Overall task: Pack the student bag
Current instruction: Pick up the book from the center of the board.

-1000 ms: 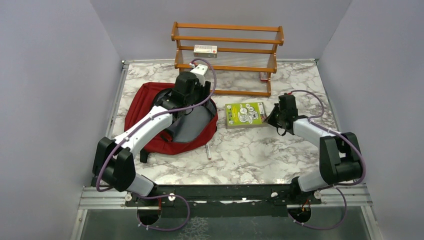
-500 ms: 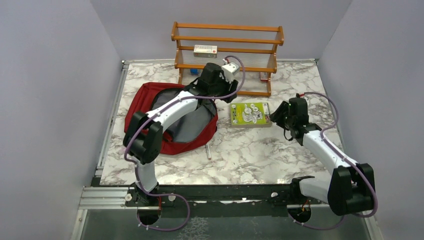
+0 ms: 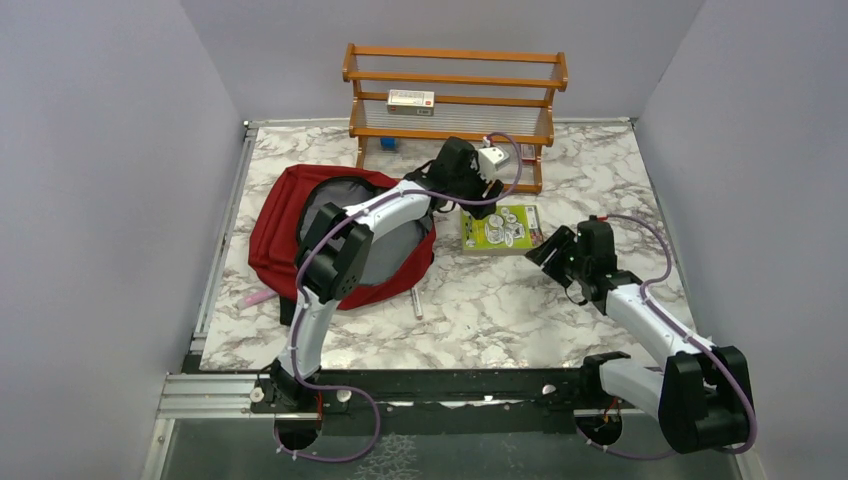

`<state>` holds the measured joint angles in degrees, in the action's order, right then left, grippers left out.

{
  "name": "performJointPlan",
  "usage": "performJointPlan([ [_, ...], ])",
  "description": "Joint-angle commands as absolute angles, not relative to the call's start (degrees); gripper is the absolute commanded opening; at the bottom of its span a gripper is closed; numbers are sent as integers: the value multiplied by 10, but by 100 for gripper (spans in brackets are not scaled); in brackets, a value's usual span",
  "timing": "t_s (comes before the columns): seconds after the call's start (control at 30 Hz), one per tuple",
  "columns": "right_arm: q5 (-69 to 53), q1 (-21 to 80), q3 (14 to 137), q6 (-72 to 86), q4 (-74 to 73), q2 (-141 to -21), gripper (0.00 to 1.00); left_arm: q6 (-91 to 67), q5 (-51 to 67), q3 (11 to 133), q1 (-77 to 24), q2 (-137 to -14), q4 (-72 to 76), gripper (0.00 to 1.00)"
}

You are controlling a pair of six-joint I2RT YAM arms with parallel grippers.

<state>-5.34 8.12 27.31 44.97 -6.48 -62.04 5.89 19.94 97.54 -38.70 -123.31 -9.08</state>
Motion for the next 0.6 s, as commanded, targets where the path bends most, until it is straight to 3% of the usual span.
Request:
performJointPlan([
  [0.0, -104, 78, 248, 496, -22, -614, 61, 88, 209, 1019, -385, -1258, -80, 70],
  [0.13, -112, 78, 245, 496, -24, -619, 61, 97, 211, 1035, -385, -1284, -85, 76],
  [0.57, -91, 78, 238, 508, -12, -634, 62, 101, 273, 1101, -386, -1359, -154, 78],
])
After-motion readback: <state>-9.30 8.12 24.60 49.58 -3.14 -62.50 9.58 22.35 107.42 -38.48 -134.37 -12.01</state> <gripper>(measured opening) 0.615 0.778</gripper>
